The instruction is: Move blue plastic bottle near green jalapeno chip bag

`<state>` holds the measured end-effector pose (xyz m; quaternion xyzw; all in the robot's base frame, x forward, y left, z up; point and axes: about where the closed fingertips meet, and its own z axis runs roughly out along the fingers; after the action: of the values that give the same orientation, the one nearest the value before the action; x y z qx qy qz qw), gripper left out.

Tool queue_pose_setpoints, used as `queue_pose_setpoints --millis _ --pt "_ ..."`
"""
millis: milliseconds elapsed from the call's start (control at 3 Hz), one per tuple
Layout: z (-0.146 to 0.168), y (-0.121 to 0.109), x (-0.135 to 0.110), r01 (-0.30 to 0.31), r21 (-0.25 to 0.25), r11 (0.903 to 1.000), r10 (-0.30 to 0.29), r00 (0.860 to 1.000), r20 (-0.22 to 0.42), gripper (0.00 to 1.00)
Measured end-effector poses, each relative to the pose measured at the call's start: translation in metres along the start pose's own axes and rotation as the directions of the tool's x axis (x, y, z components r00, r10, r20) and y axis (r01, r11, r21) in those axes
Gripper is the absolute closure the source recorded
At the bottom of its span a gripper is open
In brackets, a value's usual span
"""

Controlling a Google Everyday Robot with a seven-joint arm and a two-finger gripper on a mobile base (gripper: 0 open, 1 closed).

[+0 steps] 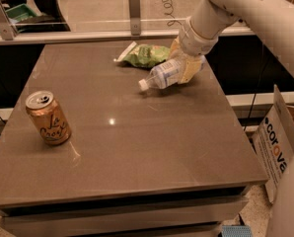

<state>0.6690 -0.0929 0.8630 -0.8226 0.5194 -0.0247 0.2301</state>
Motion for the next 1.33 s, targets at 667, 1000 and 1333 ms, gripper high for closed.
queue_pose_setpoints --millis 667,1000,1333 --pt "0.025 -0.018 0.016 -0.031 0.009 0.9995 0.031 0.999 0.033 0.82" --pt "0.023 -0.027 0.015 -0.017 0.016 0.9997 0.016 0.999 0.041 0.59" --pt "0.020 -0.033 0.013 -0.004 0.016 0.9999 0.003 0.999 0.046 0.36"
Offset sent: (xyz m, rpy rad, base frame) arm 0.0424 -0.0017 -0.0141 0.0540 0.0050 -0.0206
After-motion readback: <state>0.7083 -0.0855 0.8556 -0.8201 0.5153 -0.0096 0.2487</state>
